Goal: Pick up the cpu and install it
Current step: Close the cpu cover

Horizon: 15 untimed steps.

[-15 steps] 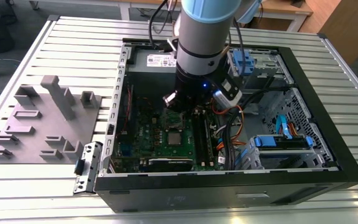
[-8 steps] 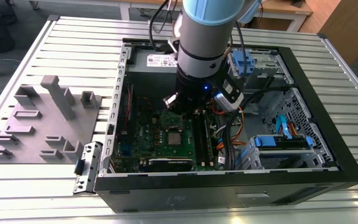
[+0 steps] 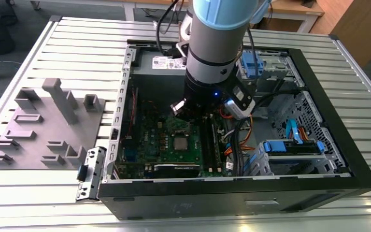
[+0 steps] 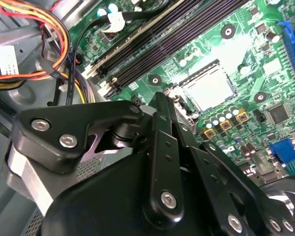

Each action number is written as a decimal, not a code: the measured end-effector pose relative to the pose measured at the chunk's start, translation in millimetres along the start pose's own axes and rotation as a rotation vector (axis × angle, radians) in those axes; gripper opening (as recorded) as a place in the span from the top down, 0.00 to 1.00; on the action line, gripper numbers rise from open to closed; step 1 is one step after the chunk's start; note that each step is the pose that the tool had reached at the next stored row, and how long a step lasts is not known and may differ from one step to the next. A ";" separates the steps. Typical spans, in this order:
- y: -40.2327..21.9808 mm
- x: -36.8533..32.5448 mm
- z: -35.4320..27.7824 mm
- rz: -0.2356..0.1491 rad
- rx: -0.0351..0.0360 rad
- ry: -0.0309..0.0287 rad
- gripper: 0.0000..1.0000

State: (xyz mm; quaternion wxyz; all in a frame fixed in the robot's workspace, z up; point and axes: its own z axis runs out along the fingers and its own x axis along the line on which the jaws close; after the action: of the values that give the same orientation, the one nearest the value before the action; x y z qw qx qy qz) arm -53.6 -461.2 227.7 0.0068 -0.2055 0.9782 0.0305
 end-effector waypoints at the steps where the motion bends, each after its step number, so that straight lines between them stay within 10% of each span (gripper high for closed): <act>1: -1.0 -0.1 0.0 0.000 -0.0002 0.0003 0.89; 15: 5.5 -5.3 8.7 -0.003 -0.0057 -0.0017 0.89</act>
State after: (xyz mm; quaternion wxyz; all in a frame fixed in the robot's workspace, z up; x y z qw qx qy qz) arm -50.9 -453.4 219.5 0.0071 -0.2071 0.9777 0.0334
